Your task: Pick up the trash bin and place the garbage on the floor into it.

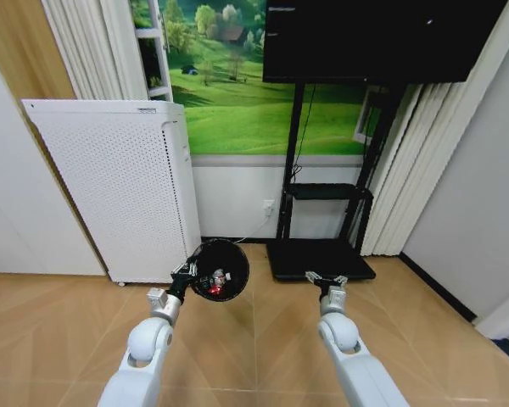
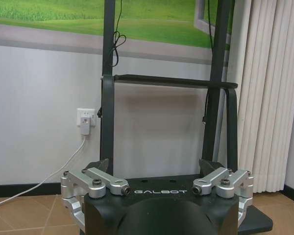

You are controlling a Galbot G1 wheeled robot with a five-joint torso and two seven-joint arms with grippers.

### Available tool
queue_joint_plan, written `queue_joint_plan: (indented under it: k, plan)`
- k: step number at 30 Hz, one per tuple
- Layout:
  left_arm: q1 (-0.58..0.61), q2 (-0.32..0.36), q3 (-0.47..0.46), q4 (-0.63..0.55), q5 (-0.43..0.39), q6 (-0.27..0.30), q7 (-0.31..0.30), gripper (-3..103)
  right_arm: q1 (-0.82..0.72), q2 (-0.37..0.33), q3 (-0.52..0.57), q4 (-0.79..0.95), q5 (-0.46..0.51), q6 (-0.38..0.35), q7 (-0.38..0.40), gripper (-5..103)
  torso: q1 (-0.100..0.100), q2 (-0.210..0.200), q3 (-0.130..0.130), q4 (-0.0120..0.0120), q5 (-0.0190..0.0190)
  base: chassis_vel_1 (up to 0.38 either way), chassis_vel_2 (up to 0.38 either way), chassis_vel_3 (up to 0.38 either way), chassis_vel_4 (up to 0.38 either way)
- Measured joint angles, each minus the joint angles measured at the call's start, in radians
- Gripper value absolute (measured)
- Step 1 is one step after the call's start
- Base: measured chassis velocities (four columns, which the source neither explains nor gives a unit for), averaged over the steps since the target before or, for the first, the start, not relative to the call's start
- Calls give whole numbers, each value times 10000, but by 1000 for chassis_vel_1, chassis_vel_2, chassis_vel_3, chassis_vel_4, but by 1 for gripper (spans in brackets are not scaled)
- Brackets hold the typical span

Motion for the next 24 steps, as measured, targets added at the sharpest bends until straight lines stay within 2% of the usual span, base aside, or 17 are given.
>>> queue_joint_plan:
  k: [6, 10, 24]
  plan:
    - [-37, 3, 8, 3, -15, 0, 17, 7, 4, -8, 2, 34, -9, 1, -6, 100, 1, -1, 1, -7, 0, -56, -55, 40, 50]
    - [-56, 9, 8, 21, -17, 0, 17, 7, 8, -23, 11, 49, -19, 1, -11, 100, 2, -1, 1, 1, -2, 13, -41, -10, 37]
    - [-62, -42, 17, 64, 24, 0, 6, 7, -13, -41, 9, 57, -59, -16, -21, 100, -2, 0, -2, -3, -6, 175, -152, -166, 146]
